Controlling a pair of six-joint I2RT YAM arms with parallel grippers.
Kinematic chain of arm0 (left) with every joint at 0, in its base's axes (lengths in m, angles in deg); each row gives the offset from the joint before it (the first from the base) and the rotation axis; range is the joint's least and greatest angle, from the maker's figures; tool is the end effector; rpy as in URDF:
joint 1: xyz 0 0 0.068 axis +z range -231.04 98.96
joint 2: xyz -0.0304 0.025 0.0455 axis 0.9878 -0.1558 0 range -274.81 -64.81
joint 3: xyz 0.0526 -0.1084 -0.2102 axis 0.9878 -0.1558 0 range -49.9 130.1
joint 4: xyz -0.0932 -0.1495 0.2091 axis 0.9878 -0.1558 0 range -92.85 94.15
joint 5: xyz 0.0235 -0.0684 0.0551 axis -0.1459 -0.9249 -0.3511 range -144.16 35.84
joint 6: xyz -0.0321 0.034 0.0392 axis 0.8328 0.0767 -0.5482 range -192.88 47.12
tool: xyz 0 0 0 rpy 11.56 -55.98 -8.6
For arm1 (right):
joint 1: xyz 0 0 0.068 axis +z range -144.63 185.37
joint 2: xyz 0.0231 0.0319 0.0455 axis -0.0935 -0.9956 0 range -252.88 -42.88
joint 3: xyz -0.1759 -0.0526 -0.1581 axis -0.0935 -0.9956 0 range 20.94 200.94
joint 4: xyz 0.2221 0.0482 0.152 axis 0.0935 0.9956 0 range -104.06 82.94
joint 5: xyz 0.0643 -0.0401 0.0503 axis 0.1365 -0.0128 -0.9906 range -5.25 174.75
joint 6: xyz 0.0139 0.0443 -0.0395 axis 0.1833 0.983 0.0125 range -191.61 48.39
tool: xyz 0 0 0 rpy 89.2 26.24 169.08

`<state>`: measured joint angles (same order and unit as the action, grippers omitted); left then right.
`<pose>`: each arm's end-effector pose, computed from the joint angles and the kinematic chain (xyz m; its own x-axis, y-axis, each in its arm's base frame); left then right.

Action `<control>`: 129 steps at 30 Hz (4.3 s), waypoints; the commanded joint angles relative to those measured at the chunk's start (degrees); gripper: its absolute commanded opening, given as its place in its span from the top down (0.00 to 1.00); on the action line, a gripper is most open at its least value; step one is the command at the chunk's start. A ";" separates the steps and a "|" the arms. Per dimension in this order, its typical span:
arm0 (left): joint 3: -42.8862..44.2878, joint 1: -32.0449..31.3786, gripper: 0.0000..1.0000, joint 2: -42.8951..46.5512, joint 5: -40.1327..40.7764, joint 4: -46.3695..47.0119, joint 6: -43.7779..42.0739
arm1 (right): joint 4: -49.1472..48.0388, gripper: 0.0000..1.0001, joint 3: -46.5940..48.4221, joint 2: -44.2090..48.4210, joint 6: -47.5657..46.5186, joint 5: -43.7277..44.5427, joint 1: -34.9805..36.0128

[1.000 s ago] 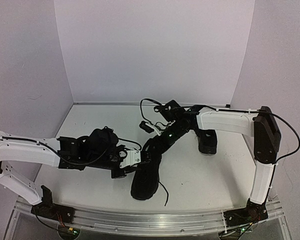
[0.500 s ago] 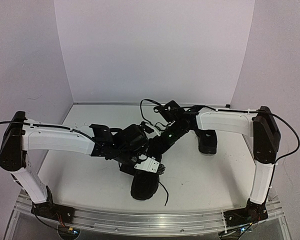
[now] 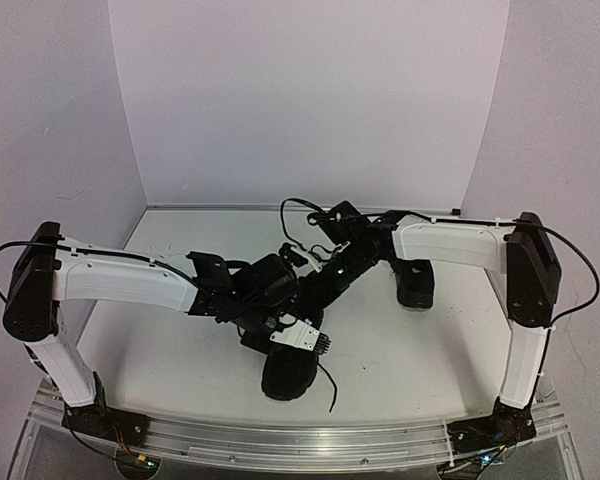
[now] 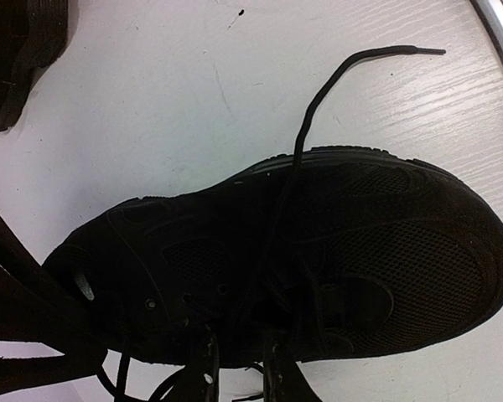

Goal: Tie the shoes

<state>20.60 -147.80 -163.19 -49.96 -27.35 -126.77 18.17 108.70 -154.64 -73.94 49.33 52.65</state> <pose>0.1493 -0.3391 0.1729 0.5283 0.8116 -0.2492 0.8057 -0.3867 0.4486 0.2709 0.3322 0.1869 -0.5301 -0.6231 -0.5750 -0.8396 0.2909 0.4588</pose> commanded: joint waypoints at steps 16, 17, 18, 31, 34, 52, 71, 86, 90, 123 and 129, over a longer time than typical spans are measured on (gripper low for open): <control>3.28 -0.08 0.89 -4.95 2.81 1.41 -0.35 | -0.04 0.81 1.91 -0.82 0.08 -0.70 0.19; 3.28 -0.09 0.92 -4.42 2.77 1.37 -0.10 | -0.01 0.81 1.92 -0.82 0.08 -0.68 0.18; 3.16 -0.11 0.94 -3.76 2.55 1.49 0.20 | 0.02 0.82 1.95 -0.80 0.09 -0.63 0.20; -2.16 0.23 1.00 5.94 -0.15 6.37 3.63 | -0.04 0.82 2.31 -0.78 0.09 -0.79 0.19; -3.32 1.10 1.00 6.07 -0.21 7.86 4.87 | -0.07 0.82 2.47 -0.86 0.05 -1.10 0.19; -9.14 3.48 1.00 8.13 0.41 19.38 8.88 | 0.12 0.72 3.32 -2.67 0.71 -0.46 0.06; -8.76 4.16 1.00 5.46 3.68 20.26 11.41 | -0.10 1.00 0.90 1.90 0.58 -0.78 -0.41; -8.88 4.69 1.00 2.66 2.17 21.24 13.30 | -2.51 1.00 -2.33 4.04 1.90 -0.62 -1.15; -8.64 4.70 1.00 1.56 4.43 23.51 15.10 | -3.87 1.00 -3.48 4.74 3.87 -1.75 -1.42; -12.74 4.71 1.00 -0.84 13.34 38.71 18.55 | -5.88 1.00 -5.73 5.54 5.76 -5.85 -1.95; -14.49 4.68 1.00 -0.43 13.37 40.85 18.31 | -6.22 0.87 -5.97 5.82 6.47 -7.86 -2.82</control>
<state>6.95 -144.12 -163.41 -40.15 8.22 -110.46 12.09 103.15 -152.16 -67.73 45.57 49.51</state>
